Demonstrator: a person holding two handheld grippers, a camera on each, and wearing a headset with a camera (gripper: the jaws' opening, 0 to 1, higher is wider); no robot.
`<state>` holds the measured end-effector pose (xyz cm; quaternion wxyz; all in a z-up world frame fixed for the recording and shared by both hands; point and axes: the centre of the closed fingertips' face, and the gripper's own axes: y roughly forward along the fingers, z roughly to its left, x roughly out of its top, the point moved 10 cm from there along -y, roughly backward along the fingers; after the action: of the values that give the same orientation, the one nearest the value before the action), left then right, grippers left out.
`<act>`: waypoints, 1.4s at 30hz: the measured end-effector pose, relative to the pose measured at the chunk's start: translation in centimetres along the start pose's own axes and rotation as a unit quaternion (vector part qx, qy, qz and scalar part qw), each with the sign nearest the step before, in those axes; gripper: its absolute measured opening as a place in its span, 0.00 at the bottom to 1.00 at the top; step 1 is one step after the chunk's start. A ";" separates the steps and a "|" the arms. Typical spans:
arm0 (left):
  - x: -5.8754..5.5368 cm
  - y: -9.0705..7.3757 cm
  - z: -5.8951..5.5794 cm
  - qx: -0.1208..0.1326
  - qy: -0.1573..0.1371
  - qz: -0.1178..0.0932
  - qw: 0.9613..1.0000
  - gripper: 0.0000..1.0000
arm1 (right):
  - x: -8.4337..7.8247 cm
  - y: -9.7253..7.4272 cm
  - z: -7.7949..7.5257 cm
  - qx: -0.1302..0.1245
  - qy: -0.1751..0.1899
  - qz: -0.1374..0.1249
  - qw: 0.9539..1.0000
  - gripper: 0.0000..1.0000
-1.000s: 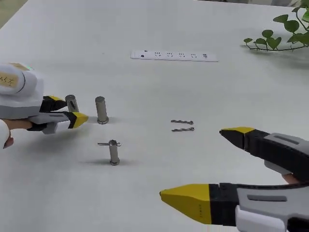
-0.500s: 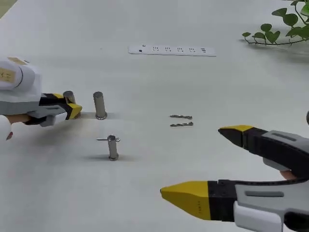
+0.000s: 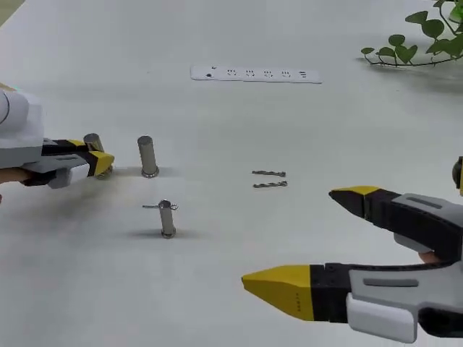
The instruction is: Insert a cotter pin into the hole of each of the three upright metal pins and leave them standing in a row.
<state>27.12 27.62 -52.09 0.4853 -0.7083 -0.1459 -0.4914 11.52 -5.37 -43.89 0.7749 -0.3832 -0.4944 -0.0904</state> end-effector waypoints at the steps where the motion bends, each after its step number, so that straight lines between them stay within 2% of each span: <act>1: 0.1 -0.2 -0.1 -0.001 -0.001 -0.001 1.000 0.09 | 0.0 0.0 -0.1 0.000 -0.001 0.000 1.000 0.93; 3: 0.6 -0.9 -0.5 -0.003 0.013 -0.007 1.000 0.09 | 0.0 0.0 -0.1 0.001 -0.002 0.001 1.000 0.93; 6: 1.1 -1.8 -1.0 -0.008 0.013 -0.017 1.000 0.09 | -0.1 -0.1 -0.3 0.001 -0.002 0.003 1.000 0.93; 8: 1.5 -2.3 -1.7 -0.029 0.020 -0.025 0.999 0.09 | -0.1 -0.1 -0.3 0.000 -0.004 0.003 1.000 0.93; 14: 2.7 -4.0 -4.8 -0.068 0.048 -0.036 0.996 0.09 | 0.2 -0.1 -0.2 0.006 -0.006 -0.006 1.000 0.94; 16: 3.2 -4.5 -5.8 -0.073 0.059 -0.037 0.995 0.09 | 0.3 -0.2 -0.2 0.009 -0.006 -0.009 1.000 0.94; 21: 4.1 -5.5 -7.6 -0.091 0.058 -0.047 0.993 0.09 | 0.3 -0.3 -0.1 0.011 -0.008 -0.014 1.000 0.94; 25: 4.7 -6.0 -9.4 -0.111 0.077 -0.049 0.990 0.09 | 0.1 -0.6 -0.2 0.012 -0.009 -0.014 1.000 0.94; 27: 4.8 -6.1 -10.4 -0.123 0.074 -0.054 0.988 0.09 | 0.0 -0.8 -0.3 0.012 -0.008 -0.017 1.000 0.94; 31: 4.8 -5.7 -12.4 -0.143 0.092 -0.047 0.984 0.09 | -0.1 -1.0 -0.3 0.009 -0.007 -0.017 1.000 0.94; 34: 4.6 -5.2 -13.7 -0.147 0.105 -0.037 0.983 0.09 | -0.2 -1.1 -0.3 0.008 -0.005 -0.018 1.000 0.94; 36: 4.4 -4.8 -14.5 -0.150 0.104 -0.035 0.983 0.09 | -0.3 -1.2 -0.4 0.005 -0.005 -0.018 1.000 0.94; 39: 4.0 -4.1 -15.8 -0.160 0.114 -0.031 0.980 0.09 | -0.5 -1.3 -0.4 0.003 -0.007 -0.015 1.000 0.94; 42: 3.4 -3.3 -16.9 -0.169 0.110 -0.025 0.979 0.09 | -0.8 -1.4 -0.6 0.001 -0.002 -0.011 1.000 0.94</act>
<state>17.10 14.23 -46.73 0.3596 -0.7178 -0.0243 -0.5957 10.84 -6.96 -44.04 0.7733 -0.3771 -0.5002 -0.0978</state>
